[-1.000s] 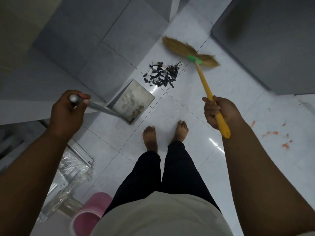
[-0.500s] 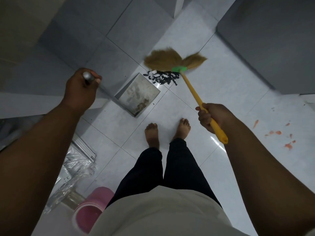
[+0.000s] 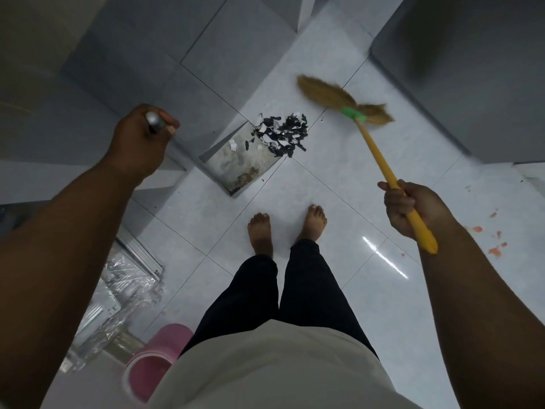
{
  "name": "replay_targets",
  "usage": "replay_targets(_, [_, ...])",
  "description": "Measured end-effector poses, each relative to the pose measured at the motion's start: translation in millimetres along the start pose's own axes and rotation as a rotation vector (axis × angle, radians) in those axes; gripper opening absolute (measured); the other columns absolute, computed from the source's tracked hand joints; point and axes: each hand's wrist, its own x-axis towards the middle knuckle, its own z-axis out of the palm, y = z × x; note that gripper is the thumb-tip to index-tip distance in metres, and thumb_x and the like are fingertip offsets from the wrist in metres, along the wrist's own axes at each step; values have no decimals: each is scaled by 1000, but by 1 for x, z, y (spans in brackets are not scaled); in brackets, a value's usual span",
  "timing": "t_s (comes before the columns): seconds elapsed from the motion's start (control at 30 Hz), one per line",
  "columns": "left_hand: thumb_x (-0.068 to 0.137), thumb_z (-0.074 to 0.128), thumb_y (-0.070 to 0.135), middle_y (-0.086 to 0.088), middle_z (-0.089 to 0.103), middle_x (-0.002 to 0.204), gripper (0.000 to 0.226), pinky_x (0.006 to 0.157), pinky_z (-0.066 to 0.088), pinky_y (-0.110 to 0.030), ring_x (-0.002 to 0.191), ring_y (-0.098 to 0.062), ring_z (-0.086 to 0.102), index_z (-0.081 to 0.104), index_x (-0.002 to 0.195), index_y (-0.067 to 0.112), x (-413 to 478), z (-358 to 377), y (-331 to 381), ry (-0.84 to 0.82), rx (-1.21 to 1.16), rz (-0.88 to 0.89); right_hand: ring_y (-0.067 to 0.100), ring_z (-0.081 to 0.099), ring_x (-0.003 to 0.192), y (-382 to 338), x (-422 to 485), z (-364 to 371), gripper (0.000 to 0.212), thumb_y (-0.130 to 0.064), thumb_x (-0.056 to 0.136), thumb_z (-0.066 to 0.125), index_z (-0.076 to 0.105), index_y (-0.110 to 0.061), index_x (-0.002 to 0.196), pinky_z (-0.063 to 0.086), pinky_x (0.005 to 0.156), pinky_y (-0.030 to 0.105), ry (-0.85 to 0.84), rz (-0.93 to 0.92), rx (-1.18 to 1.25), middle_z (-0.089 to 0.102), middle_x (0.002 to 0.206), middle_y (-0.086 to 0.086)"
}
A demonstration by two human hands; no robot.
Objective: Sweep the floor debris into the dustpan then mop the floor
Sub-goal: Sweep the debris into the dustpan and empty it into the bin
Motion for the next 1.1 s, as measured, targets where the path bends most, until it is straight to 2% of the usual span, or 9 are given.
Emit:
replay_targets(0.13, [90, 67, 16, -3, 70, 110, 31, 102, 50, -48, 109, -20, 65, 64, 81, 46, 2, 2, -2, 19, 11, -12, 2, 37, 32, 21, 25, 12, 29, -27, 105, 34, 51, -5, 96, 27, 33, 10, 4, 54, 76, 42, 49, -5])
replay_targets(0.27, [91, 65, 11, 0, 69, 102, 36, 100, 51, -44, 104, -18, 65, 63, 79, 45, -4, 14, -1, 48, 23, 27, 3, 33, 30, 57, 31, 24, 29, -26, 105, 32, 49, -5, 94, 25, 30, 12, 17, 96, 50, 39, 48, -4])
replay_targets(0.37, [92, 64, 7, -4, 67, 105, 32, 100, 51, -39, 101, -15, 63, 58, 82, 37, -8, 18, 3, 46, 30, 33, 4, 33, 29, 80, 27, 27, 31, -27, 104, 33, 52, -6, 91, 24, 28, 13, 10, 164, 1, 41, 47, -3])
replay_targets(0.5, [94, 63, 7, -4, 65, 108, 31, 96, 48, -24, 100, -11, 60, 55, 84, 35, -15, 21, 9, 59, 46, 19, 4, 36, 32, 102, 17, 21, 29, -27, 103, 37, 55, -7, 92, 27, 28, 15, -40, 218, -94, 46, 52, -2])
replay_targets(0.63, [94, 62, 5, -3, 64, 108, 22, 93, 47, -16, 103, -13, 60, 58, 90, 26, -20, 21, 11, 62, 50, -4, 6, 38, 36, 110, -2, 11, 26, -27, 103, 38, 53, -6, 96, 29, 31, 15, -27, 227, -231, 48, 54, 1])
replay_targets(0.7, [94, 62, 4, -3, 64, 108, 24, 96, 47, -19, 103, -14, 60, 57, 87, 27, -24, 19, 11, 65, 51, 0, 6, 39, 35, 108, -17, 5, 27, -28, 103, 38, 52, -7, 96, 30, 31, 15, -35, 242, -268, 46, 54, 1])
replay_targets(0.8, [93, 62, 4, -4, 65, 110, 33, 100, 47, -28, 104, -16, 61, 55, 82, 35, -30, 14, 10, 94, 18, -23, 7, 37, 34, 99, -42, -6, 28, -28, 103, 39, 52, -6, 112, 30, 30, 15, -16, 211, -297, 44, 57, 2])
replay_targets(0.93, [94, 61, 5, -4, 66, 113, 32, 99, 47, -35, 92, -8, 60, 56, 82, 34, -40, 3, 3, 98, -48, -88, 5, 35, 32, 82, -64, -15, 28, -29, 102, 38, 51, -7, 115, 27, 28, 14, -20, 176, -297, 43, 54, -1])
replay_targets(1.1, [94, 61, 5, -12, 65, 117, 32, 105, 46, -48, 115, -25, 61, 56, 81, 33, -56, -8, -8, 112, -89, -96, 3, 36, 32, 63, -58, -18, 30, -30, 102, 35, 54, -8, 110, 27, 27, 14, -38, 141, -197, 42, 53, -4])
